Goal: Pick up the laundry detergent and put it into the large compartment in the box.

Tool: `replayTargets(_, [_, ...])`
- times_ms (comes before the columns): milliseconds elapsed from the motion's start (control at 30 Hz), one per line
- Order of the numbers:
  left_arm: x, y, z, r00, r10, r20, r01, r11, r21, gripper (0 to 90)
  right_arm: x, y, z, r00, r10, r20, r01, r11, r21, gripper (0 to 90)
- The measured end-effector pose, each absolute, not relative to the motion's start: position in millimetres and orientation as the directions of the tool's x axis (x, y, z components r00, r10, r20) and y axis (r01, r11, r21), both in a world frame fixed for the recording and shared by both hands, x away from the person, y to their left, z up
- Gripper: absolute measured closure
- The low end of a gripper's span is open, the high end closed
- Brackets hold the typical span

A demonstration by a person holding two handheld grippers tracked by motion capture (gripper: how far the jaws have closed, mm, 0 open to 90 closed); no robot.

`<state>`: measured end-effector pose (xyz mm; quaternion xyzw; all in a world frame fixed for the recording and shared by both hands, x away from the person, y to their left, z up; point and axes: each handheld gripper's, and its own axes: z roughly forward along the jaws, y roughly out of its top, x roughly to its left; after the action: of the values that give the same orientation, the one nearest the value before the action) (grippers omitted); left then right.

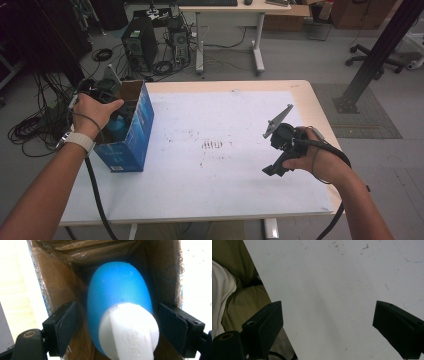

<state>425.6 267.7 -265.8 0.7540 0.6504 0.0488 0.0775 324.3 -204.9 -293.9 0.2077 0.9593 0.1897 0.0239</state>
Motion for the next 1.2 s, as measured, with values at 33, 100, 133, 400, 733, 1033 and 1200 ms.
replayTargets(33, [425.2,267.9,-265.4,0.147,0.989,-0.028,0.973,-0.14,0.182,17.8,324.1,-205.4,-293.8,-0.913,0.407,0.031,0.389,0.843,0.372,9.4])
replayTargets(100, [424.7,268.2,-263.6,0.149,0.988,-0.029,0.973,-0.141,0.181,17.5,323.5,-206.3,-293.5,-0.912,0.409,0.031,0.39,0.841,0.375,9.5])
replayTargets(133, [424.4,267.8,-262.0,0.147,0.989,-0.029,0.973,-0.14,0.184,17.1,323.0,-206.6,-293.0,-0.911,0.411,0.03,0.392,0.841,0.373,9.5])
replayTargets(400, [422.3,264.7,-252.7,0.154,0.988,-0.029,0.974,-0.147,0.175,14.8,320.3,-207.6,-291.0,-0.911,0.412,0.028,0.391,0.839,0.379,9.4])
replayTargets(733, [418.9,260.3,-231.8,0.174,0.985,-0.011,0.968,-0.169,0.184,13.9,317.3,-210.4,-288.7,-0.909,0.416,0.022,0.392,0.838,0.38,9.5])
replayTargets(1033, [415.9,250.4,-212.5,0.21,0.978,-0.006,0.962,-0.206,0.178,14.0,316.2,-211.5,-287.0,-0.909,0.415,0.019,0.39,0.837,0.384,9.4])
replayTargets(1200, [414.4,246.0,-203.5,0.236,0.972,-0.005,0.958,-0.232,0.167,14.0,315.1,-212.3,-285.8,-0.908,0.418,0.018,0.392,0.836,0.384,9.4])
